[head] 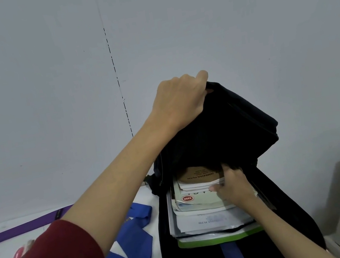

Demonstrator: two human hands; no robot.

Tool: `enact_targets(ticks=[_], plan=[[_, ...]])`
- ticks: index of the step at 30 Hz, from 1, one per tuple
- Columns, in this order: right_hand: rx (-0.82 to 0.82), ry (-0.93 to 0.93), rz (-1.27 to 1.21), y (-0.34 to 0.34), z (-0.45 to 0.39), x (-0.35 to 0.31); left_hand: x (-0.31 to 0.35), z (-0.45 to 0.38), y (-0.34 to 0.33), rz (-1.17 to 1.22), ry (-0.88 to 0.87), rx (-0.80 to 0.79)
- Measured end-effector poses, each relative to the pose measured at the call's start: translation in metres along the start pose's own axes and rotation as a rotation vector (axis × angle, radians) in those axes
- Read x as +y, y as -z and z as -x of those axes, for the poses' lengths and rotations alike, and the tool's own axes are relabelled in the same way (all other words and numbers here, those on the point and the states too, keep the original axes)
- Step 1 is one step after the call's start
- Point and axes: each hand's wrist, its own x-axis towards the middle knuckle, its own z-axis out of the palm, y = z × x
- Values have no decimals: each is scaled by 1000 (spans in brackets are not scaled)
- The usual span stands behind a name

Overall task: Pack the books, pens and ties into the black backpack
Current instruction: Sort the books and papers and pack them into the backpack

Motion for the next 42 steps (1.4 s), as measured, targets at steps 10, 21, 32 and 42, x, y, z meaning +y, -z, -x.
enact_targets(ticks=[10,21,32,42], plan=[[62,43,16,-3,7,-4,5,0,1,-3,-23,-16],[-125,123,114,19,-24,24,1,4,-1,36,-49,-17],[391,472,-29,1,33,-16,-9,25,-10,74,25,-74],[610,941,-235,-54,103,-135,-106,188,-44,1103,734,-839]])
